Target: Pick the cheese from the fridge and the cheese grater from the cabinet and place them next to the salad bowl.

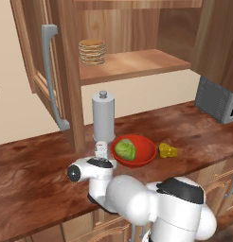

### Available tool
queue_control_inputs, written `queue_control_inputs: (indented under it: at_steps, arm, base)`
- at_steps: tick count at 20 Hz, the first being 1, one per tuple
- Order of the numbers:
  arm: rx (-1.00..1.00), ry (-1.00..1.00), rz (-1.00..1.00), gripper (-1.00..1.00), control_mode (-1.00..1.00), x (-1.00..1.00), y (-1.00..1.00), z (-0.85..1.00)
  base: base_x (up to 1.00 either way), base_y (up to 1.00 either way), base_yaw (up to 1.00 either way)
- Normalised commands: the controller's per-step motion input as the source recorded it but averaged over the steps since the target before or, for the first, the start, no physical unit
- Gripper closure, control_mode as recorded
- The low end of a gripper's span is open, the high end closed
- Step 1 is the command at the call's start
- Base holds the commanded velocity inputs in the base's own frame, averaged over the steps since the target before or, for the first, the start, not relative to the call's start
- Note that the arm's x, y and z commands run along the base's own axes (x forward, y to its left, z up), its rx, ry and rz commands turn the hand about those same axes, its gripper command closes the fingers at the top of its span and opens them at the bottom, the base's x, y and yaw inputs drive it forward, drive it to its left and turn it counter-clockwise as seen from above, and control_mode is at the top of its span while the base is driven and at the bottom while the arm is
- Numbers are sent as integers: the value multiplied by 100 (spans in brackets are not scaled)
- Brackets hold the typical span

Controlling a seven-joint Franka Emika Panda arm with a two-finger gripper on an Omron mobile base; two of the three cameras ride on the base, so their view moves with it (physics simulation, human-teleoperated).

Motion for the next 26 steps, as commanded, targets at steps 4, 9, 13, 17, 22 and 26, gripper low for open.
queue_control_inputs:
  at_steps: [4,9,13,17,22,26]
  arm:
    - [3,-11,0,100,-100,0,0,0]
    - [3,0,0,100,-100,4,-4,0]
    - [0,0,-1,100,-100,7,-5,0]
    - [0,0,-2,100,-100,4,0,0]
    - [0,0,-5,100,-100,12,-9,0]
    - [0,0,-3,100,-100,6,-2,-5]
  base:
    - [0,0,0]
    - [0,0,0]
    - [0,0,0]
    - [0,0,0]
    - [0,0,0]
    - [0,0,0]
